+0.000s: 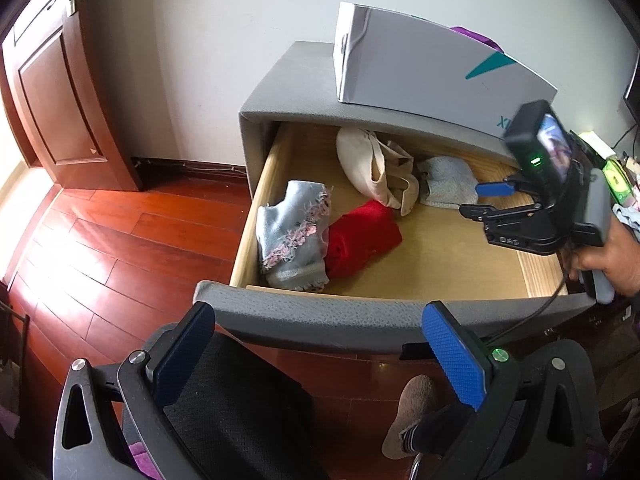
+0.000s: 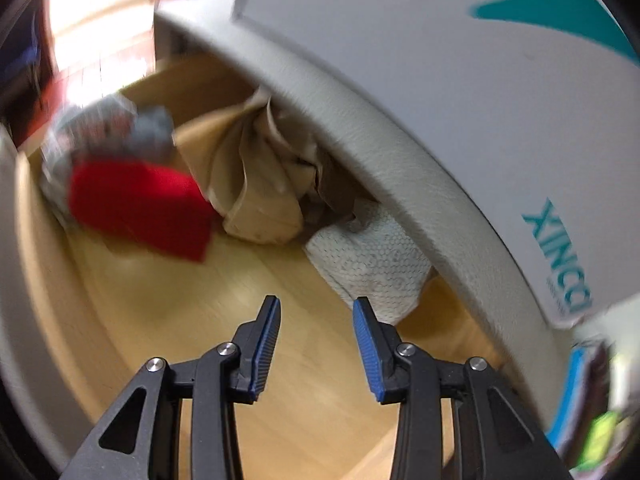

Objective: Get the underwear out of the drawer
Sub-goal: 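Reach the right gripper into the drawer toward the white hexagon-print cloth, then close the right gripper on the white hexagon-print cloth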

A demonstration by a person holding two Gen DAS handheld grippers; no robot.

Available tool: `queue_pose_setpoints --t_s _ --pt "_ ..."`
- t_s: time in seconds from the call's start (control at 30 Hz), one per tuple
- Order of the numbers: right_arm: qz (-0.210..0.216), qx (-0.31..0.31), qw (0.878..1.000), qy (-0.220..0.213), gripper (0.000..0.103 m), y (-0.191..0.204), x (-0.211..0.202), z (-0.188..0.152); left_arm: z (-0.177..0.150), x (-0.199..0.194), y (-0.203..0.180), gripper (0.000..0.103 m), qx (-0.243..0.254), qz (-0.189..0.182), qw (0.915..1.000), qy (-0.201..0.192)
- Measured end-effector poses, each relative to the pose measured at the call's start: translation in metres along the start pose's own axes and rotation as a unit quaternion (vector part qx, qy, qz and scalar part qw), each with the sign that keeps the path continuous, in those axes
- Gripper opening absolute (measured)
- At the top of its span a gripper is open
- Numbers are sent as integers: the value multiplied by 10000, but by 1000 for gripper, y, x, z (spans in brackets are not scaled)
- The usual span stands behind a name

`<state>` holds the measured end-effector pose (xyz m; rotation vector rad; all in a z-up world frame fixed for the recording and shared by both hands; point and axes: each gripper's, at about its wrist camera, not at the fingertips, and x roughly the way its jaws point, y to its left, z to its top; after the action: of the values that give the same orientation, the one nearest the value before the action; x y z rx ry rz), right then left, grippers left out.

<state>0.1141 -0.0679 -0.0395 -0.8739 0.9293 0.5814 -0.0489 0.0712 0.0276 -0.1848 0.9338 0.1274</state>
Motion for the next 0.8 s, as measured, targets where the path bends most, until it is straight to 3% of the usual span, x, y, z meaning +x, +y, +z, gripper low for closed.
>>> queue_pose_setpoints --t_s 0.07,0.17,0.27,0.53,0.8 --pt "-202 -182 9996 124 49 5 11 2 -1 1 -1 103 21 -11 10000 11" --pt "-695 -542 9957 284 50 14 29 2 -2 4 -1 103 43 -13 10000 47" --pt "-860 -816 9923 368 52 24 42 2 -3 7 -1 103 42 -14 9999 111" --pt "-925 -1053 9880 649 56 33 67 7 -5 16 1 103 10 -21 9997 255" --pt "-948 -958 9890 605 54 32 65 7 -7 19 0 103 42 -26 9994 328"
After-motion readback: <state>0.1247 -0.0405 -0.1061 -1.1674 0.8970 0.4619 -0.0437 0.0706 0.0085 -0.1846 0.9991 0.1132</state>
